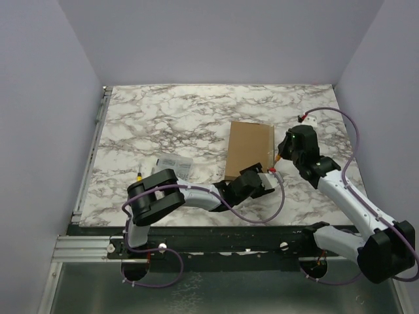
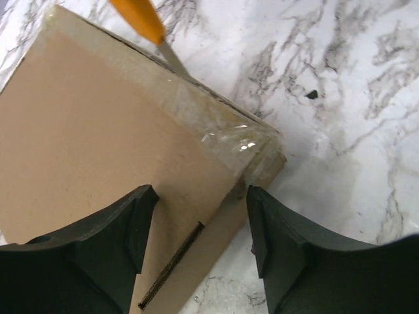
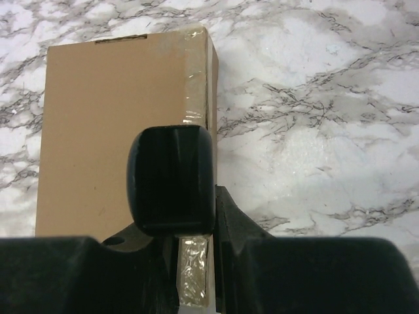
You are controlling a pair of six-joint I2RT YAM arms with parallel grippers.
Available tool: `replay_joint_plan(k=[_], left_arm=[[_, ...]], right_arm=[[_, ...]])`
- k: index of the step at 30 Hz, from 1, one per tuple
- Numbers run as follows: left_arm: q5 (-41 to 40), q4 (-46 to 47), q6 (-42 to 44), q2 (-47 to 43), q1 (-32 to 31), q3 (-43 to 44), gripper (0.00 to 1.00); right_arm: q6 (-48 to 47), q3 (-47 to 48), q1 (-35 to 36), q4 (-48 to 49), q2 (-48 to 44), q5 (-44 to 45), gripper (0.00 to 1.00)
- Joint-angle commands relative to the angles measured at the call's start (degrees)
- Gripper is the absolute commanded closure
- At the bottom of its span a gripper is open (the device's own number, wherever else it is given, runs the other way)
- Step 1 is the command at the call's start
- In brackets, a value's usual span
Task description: Unpack the express box
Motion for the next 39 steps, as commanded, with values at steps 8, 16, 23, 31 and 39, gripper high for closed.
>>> replay_joint_plan(k=[8,16,23,31,39], left_arm=[[-7.49,3.17,-9.62,4.56,-0.37,4.27,0.43],[-7.11,3.18,-10.50,3.84,-0.35,3.15,0.42],[-3.85,4.36,-12.48,-1.42,-0.05,-1.99,0.34],[-2.60,4.49,-13.19,-0.75,0.38,-1.28,0.33],[-2.32,4.66,-13.52,-0.16,1.01,-0.92,0.33]], right_arm=[[6.90,-2.38,6.48,-9.74,-7.60,-1.01,1.00],[5.83,-1.00,7.67,-11.73,-9.57,7.55,1.00],[-1.80,6.99,5.54,-8.03,-2.41,10.05,1.00],[-4.30,9.46,3.60,-2.62,3.89,5.56,1.00],[-3.82,9.36,3.63,-1.79,4.30,4.95,1.00]])
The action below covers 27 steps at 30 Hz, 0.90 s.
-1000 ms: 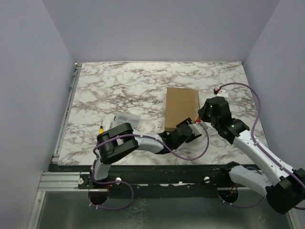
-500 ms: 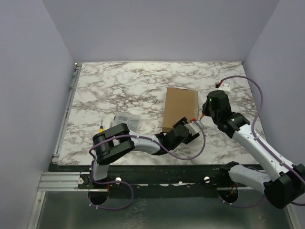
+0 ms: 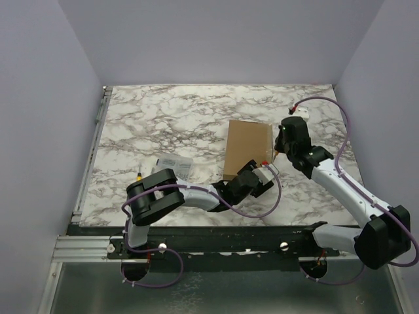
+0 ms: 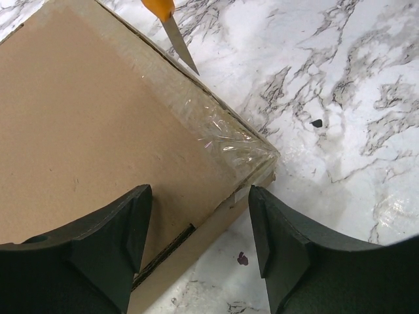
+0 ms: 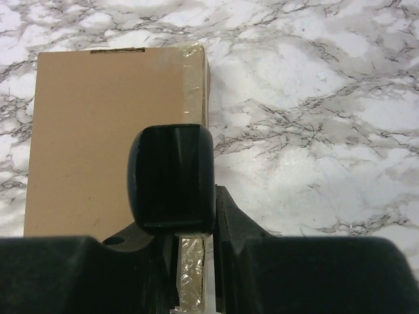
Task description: Unpack the express box
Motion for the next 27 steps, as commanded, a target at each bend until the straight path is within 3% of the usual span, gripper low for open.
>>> replay_joint_plan(k=[1,27], left_arm=[[1.85,0.62,-1.41,-0.17,0.50,0.13,0.33],[1.09,1.06,-2.06,0.36,1.06,-0.86,0.37]], right_arm=[[-0.70,2.19,-0.08,2.25,-0.62,-0.99,1.00],[0.24,0.96,-0.11,1.85,3.58,1.19,1.00]])
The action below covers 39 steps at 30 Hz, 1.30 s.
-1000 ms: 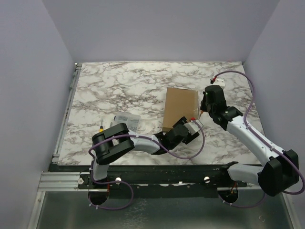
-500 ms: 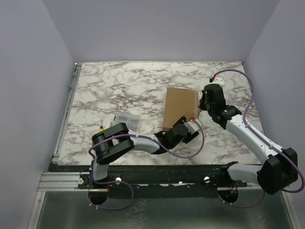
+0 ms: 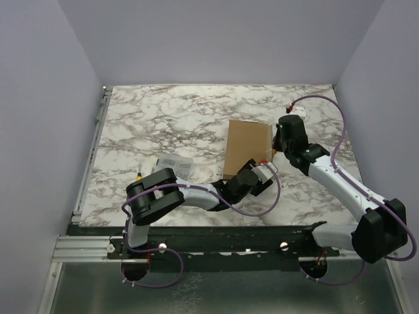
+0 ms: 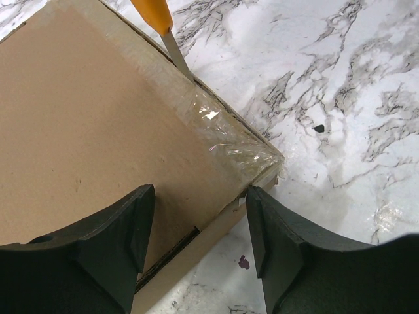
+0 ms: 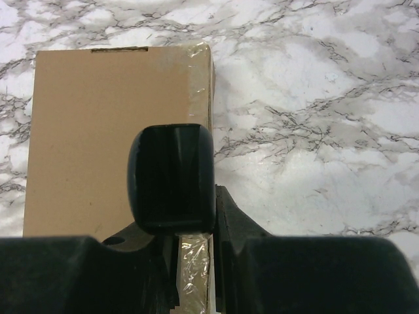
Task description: Unpack the express box
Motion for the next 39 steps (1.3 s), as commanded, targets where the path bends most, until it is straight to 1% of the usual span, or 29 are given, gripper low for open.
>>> replay_joint_plan(k=[1,12,28,34,39], left_arm=[[0.61,0.38,-1.00,0.40,0.28,-0.79,0.37],[0.36,0.38,-1.00,0.41,0.36,-1.06,0.37],[0.08,0.38,-1.61,0.53,0.34,-1.32,0.37],[-0.45,0.39,-1.36,0.53,0.38,-1.67,0.38],[-0.29,0.38,-2.09,0.80,0.38,-1.14,0.38]], right_arm=[[0.35,0.13,-0.06,0.12,0.77,1.72,1.00],[-0.02,1.66,-0.09,-0.73,-1.50,0.87,1.00],[-1.02,-0.79,-0.12,-0.48,-1.04,1.78,1.00],[-1.99,-1.47,-0.09,-0.55,-1.91,0.87,1.00],[-0.81,-1.96,-0.10,-1.07,-1.47,0.15,1.00]])
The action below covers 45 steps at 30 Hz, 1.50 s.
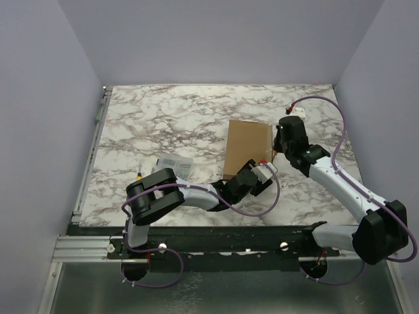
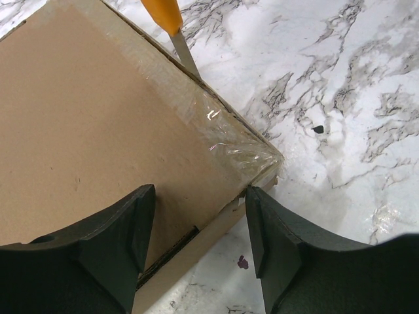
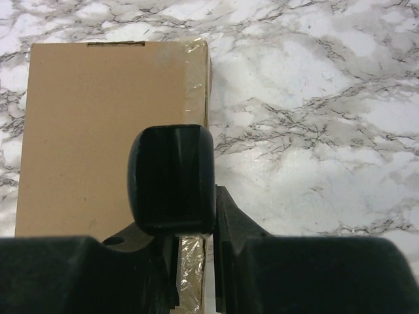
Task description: Unpack the express box
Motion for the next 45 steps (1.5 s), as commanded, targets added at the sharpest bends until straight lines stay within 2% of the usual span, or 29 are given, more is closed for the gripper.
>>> replay_joint_plan(k=[1,16,32,34,36,39,45], left_arm=[[-0.39,-0.29,-2.02,0.89,0.36,-0.53,0.38],[-3.66,-2.12,-8.99,4.78,0.80,3.67,0.39],[-2.88,-6.13,-11.79,6.58,2.18,7.40,0.39],[-0.89,-7.24,-12.14,5.78,2.22,7.08,0.35],[1.51,-8.63,-13.10,3.73,2.11,6.46,0.24],[5.76,-11.18,-14.69,-1.78,2.17,4.48,0.16],[16.77,-19.00,-18.18,-16.27,4.43,1.80,0.11]], right_arm=[[0.53,-1.28,-0.10,-1.19,-0.81,-0.36,1.00],[5.95,-6.95,1.05,-5.91,-8.48,-3.94,1.00],[11.27,-11.01,6.12,-10.48,-15.28,-0.16,1.00],[11.50,-9.06,6.16,-11.35,-15.03,2.35,1.00],[11.75,-6.31,6.16,-12.05,-14.47,4.60,1.00],[10.40,-1.18,6.11,-13.13,-13.27,7.24,1.00],[7.06,6.43,5.84,-15.69,-11.78,9.10,1.00]])
